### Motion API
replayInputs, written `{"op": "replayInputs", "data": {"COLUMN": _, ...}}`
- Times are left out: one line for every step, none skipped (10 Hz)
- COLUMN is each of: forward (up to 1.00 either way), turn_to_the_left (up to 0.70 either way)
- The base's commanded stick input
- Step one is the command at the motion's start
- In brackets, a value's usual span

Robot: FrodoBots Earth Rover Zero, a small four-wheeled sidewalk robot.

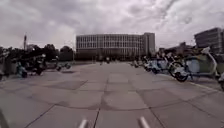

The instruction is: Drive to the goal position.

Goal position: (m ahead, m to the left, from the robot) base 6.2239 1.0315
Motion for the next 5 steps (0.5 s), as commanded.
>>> {"op": "replayInputs", "data": {"forward": 0.70, "turn_to_the_left": 0.00}}
{"op": "replayInputs", "data": {"forward": 0.70, "turn_to_the_left": 0.00}}
{"op": "replayInputs", "data": {"forward": 0.70, "turn_to_the_left": 0.00}}
{"op": "replayInputs", "data": {"forward": 0.70, "turn_to_the_left": 0.00}}
{"op": "replayInputs", "data": {"forward": 0.70, "turn_to_the_left": 0.00}}
